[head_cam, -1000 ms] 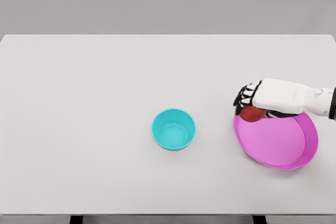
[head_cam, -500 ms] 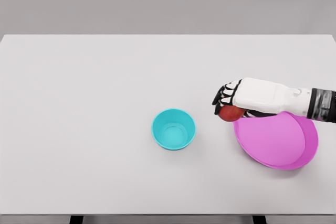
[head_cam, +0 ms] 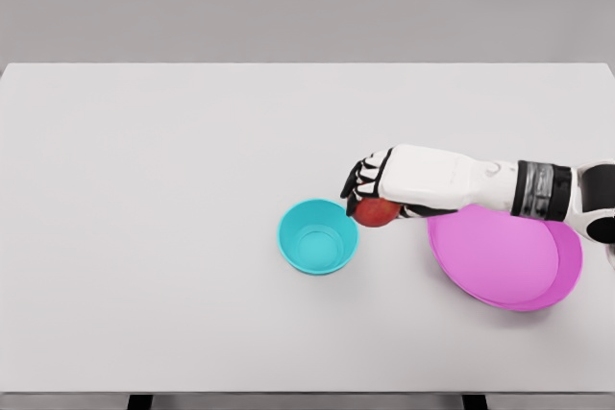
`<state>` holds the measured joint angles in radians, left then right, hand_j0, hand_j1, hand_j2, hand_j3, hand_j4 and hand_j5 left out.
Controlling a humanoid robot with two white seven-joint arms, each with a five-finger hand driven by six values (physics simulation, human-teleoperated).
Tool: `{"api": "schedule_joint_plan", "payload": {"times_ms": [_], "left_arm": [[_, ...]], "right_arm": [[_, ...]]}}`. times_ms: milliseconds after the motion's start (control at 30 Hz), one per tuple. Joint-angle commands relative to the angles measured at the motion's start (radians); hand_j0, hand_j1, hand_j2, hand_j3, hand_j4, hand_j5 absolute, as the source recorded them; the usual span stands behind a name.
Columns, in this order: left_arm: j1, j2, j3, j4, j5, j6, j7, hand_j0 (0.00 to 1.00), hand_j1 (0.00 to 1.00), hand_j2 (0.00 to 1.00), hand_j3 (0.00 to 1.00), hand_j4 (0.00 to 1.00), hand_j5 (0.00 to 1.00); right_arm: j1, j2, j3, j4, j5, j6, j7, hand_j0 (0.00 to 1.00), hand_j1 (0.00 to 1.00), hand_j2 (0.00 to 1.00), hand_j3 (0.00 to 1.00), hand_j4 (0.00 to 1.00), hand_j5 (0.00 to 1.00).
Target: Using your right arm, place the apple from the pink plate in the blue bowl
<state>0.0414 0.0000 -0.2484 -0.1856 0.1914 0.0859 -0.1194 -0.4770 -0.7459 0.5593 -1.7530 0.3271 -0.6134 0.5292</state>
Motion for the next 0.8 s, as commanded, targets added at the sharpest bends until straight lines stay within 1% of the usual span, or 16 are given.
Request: {"api": "schedule_joint_plan", "payload": {"times_ms": [0, 67, 133, 300, 367, 433, 533, 633, 767], "left_arm": [[0.0, 0.0, 0.0, 0.0, 0.0, 0.0, 0.0, 1.0, 1.0, 1.0, 1.0, 1.0, 1.0], [0.0, 0.0, 0.0, 0.0, 0.0, 0.0, 0.0, 1.0, 1.0, 1.0, 1.0, 1.0, 1.0], [0.0, 0.0, 0.0, 0.0, 0.0, 0.0, 0.0, 1.0, 1.0, 1.0, 1.0, 1.0, 1.0], [0.0, 0.0, 0.0, 0.0, 0.0, 0.0, 0.0, 1.0, 1.0, 1.0, 1.0, 1.0, 1.0], [0.0, 0.0, 0.0, 0.0, 0.0, 0.0, 0.0, 1.0, 1.0, 1.0, 1.0, 1.0, 1.0], [0.0, 0.0, 0.0, 0.0, 0.0, 0.0, 0.0, 1.0, 1.0, 1.0, 1.0, 1.0, 1.0], [0.0, 0.0, 0.0, 0.0, 0.0, 0.0, 0.0, 1.0, 1.0, 1.0, 1.0, 1.0, 1.0], [0.0, 0.0, 0.0, 0.0, 0.0, 0.0, 0.0, 1.0, 1.0, 1.0, 1.0, 1.0, 1.0], [0.0, 0.0, 0.0, 0.0, 0.0, 0.0, 0.0, 1.0, 1.0, 1.0, 1.0, 1.0, 1.0]], "right_arm": [[0.0, 0.025, 0.028, 0.0, -0.006, 0.003, 0.009, 0.56, 0.56, 0.56, 0.56, 0.56, 0.56], [-0.006, 0.043, 0.042, 0.0, -0.005, 0.003, 0.018, 0.56, 0.56, 0.56, 0.56, 0.56, 0.56], [-0.025, 0.049, 0.076, 0.001, -0.003, 0.003, 0.018, 0.56, 0.56, 0.56, 0.56, 0.56, 0.56], [-0.04, 0.089, 0.091, 0.006, 0.0, 0.003, 0.02, 0.56, 0.56, 0.56, 0.56, 0.56, 0.56], [-0.06, 0.094, 0.114, 0.01, 0.0, 0.003, 0.02, 0.56, 0.56, 0.56, 0.56, 0.56, 0.56], [-0.066, 0.103, 0.119, 0.013, 0.001, 0.003, 0.02, 0.56, 0.56, 0.56, 0.56, 0.56, 0.56], [-0.086, 0.112, 0.14, 0.033, 0.004, 0.003, 0.02, 0.56, 0.56, 0.56, 0.56, 0.56, 0.56], [-0.094, 0.135, 0.156, 0.066, 0.018, 0.003, 0.02, 0.56, 0.56, 0.56, 0.56, 0.56, 0.56], [-0.098, 0.137, 0.163, 0.075, 0.02, 0.003, 0.02, 0.57, 0.57, 0.57, 0.57, 0.57, 0.57]]}}
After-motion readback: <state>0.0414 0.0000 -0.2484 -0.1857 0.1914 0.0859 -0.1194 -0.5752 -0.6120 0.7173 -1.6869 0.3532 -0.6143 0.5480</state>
